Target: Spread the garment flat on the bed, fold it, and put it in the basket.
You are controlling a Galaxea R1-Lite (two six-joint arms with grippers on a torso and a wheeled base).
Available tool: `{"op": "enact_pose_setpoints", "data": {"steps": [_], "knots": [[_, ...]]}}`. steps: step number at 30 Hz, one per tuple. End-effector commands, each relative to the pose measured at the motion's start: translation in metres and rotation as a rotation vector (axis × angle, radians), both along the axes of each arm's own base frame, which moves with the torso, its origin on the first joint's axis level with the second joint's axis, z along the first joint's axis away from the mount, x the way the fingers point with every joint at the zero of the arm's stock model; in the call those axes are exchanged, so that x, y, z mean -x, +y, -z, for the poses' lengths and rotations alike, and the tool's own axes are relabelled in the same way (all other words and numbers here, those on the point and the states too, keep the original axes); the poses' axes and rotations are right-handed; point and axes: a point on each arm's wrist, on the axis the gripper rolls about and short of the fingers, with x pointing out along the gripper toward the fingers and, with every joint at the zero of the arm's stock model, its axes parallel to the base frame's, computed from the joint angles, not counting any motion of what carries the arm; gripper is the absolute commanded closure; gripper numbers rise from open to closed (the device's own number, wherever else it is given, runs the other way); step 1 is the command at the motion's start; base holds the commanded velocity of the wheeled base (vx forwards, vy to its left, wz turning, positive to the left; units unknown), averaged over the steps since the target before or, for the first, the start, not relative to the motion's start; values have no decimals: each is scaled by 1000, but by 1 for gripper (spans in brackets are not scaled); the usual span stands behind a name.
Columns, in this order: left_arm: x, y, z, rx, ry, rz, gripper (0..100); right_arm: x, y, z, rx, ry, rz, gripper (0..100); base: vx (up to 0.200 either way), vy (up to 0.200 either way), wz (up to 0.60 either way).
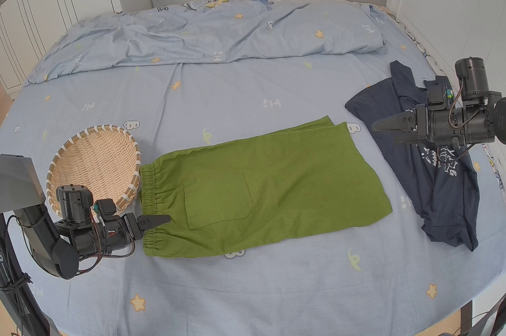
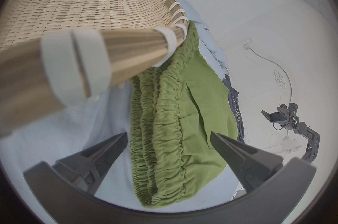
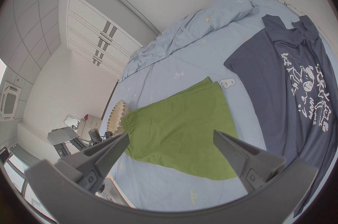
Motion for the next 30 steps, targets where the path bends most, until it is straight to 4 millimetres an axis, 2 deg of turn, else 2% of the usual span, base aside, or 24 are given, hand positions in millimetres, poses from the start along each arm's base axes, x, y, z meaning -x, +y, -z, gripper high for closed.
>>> {"op": "enact_pose_setpoints", "data": {"steps": [1,3,4,17,20,21,24,30], "knots": [[-1,-1,6,1,21,1,0,-1,0,1,1,3,-2,0,0,0,0],[-1,-1,5,2,18,4,0,-1,0,1,1,3,-2,0,0,0,0],[-1,-1,5,2,17,5,100,-1,0,1,1,3,-2,0,0,0,0],[-2,-1,2,6,-14,2,100,-7,-4,4,-3,11,13,0,0,0,0],[-1,-1,2,7,-18,1,100,-37,-9,38,16,90,39,0,0,0,0],[-1,-1,2,7,-18,1,100,-37,-9,38,16,90,39,0,0,0,0],[-1,0,3,7,-15,-4,100,-61,-16,68,26,147,58,0,0,0,0],[1,0,1,8,-16,-4,100,-74,-23,90,50,169,43,0,0,0,0]]}}
